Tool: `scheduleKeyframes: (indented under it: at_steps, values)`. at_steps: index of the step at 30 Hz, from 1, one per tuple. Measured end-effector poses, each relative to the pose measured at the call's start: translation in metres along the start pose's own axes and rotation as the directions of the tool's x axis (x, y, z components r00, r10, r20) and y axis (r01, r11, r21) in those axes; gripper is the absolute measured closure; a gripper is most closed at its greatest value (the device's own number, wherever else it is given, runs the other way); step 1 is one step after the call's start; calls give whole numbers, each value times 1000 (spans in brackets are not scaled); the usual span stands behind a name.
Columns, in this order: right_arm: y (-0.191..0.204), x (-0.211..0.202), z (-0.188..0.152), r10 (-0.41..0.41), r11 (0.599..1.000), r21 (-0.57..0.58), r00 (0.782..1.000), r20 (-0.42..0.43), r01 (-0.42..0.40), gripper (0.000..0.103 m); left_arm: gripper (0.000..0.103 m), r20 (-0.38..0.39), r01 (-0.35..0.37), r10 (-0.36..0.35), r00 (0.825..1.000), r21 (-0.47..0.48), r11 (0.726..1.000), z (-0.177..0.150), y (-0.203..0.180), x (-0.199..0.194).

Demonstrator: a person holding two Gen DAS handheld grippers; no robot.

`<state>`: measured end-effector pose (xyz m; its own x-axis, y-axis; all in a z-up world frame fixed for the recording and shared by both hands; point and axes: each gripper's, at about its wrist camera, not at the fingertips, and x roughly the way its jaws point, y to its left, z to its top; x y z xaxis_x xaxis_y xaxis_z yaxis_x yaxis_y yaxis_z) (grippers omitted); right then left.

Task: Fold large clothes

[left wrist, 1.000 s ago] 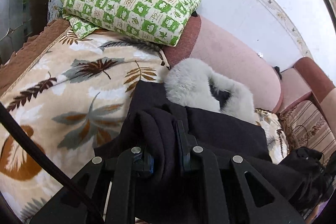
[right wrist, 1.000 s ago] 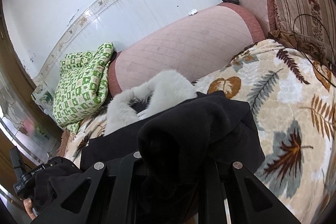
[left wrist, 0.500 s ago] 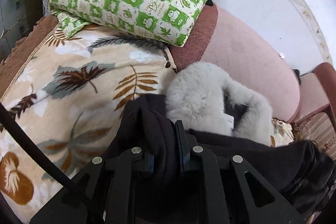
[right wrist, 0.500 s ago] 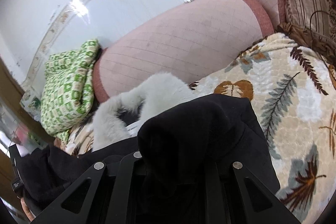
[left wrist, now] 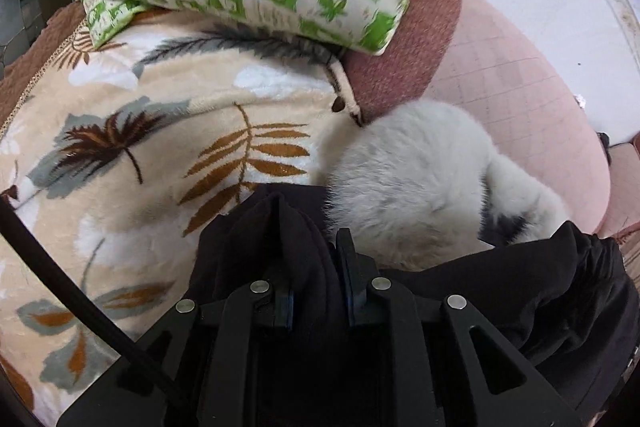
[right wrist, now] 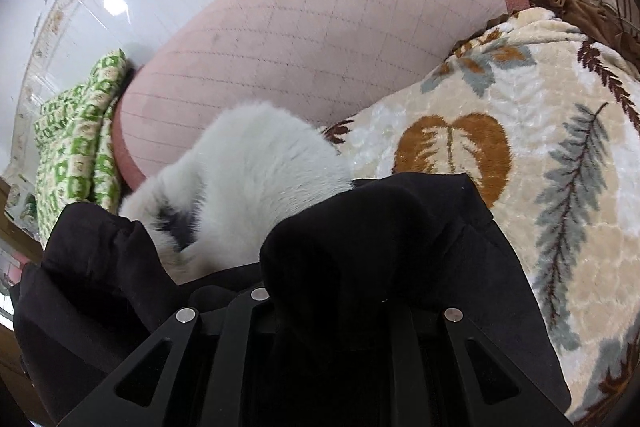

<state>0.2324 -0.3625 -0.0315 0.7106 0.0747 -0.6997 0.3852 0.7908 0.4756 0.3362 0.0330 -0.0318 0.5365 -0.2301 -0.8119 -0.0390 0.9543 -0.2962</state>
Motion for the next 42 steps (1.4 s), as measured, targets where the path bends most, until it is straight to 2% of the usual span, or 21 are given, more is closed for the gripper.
scheduleKeyframes:
  at_steps: [4, 13, 17, 18, 20, 21, 22, 24, 25, 26, 28, 29, 31, 33, 37, 39, 40, 41, 42]
  values:
    - [-1, 14, 2, -22, 1000, 0, 1000, -15, 22, 86, 85, 5, -7, 7, 1000, -13, 1000, -1, 0, 15]
    - [5, 28, -6, -72, 996, -44, 996, 49, 75, 84, 85, 67, -6, 6, 998, -10, 1000, -13, 2, 25]
    - [3, 25, -6, -64, 997, -33, 996, 58, 66, 83, 83, 16, 6, -6, 1000, 0, 1000, -8, 2, 17]
    - [2, 24, -5, -56, 998, -27, 997, 46, 58, 83, 79, 5, 11, -11, 1000, 7, 1000, -7, 2, 8]
    - [1, 20, -2, -45, 999, -17, 999, 14, 46, 81, 63, 27, 38, -38, 999, 21, 999, -4, 2, -17]
    - [1, 16, -1, -41, 999, -20, 999, -3, 41, 80, 48, 64, 47, -49, 997, 28, 998, -2, 2, -36]
    - [2, 11, 1, -33, 999, -26, 999, -20, 32, 77, 35, 104, 47, -50, 993, 32, 998, -1, 3, -54]
    - [2, -4, 2, -5, 1000, -24, 999, -33, 4, 68, 20, 165, 27, -31, 986, 23, 999, 1, 6, -86]
    - [2, -12, 2, 12, 1000, -16, 999, -33, -13, 57, 16, 188, 19, -21, 982, 11, 1000, 2, 8, -101]
    - [2, -23, 2, 24, 1000, -6, 999, -25, -25, 35, 16, 199, 10, -9, 980, -3, 1000, 2, 11, -115]
    - [4, -46, -1, 18, 1000, -2, 999, 27, -18, 16, 16, 186, -2, 6, 982, -25, 1000, -3, 16, -140]
    - [6, -56, -2, 17, 1000, -8, 999, 41, -16, 11, 16, 178, 21, -16, 984, -27, 999, -9, 19, -155]
    - [12, -77, -5, -1, 1000, -31, 998, 65, 3, 11, 16, 179, 59, -55, 982, -18, 998, -29, 26, -180]
    - [21, -102, -11, -40, 996, -70, 993, 113, 48, 11, 16, 197, 60, -59, 979, 2, 998, -56, 32, -202]
    - [46, -132, -28, -66, 978, -186, 985, 160, 96, 11, 16, 236, 0, -4, 972, 15, 1000, -109, 44, -221]
    - [70, -142, -47, -63, 955, -277, 983, 174, 110, 13, 16, 250, -37, 31, 968, 18, 999, -136, 53, -223]
    - [76, -144, -52, -57, 947, -304, 983, 173, 108, 23, 16, 260, -53, 47, 965, 16, 998, -149, 57, -221]
    - [89, -144, -62, -47, 932, -348, 985, 163, 102, 39, 16, 265, -63, 57, 962, 16, 998, -154, 60, -218]
    - [101, -141, -71, -31, 920, -384, 990, 141, 83, 47, 16, 271, -79, 70, 960, 22, 997, -161, 62, -214]
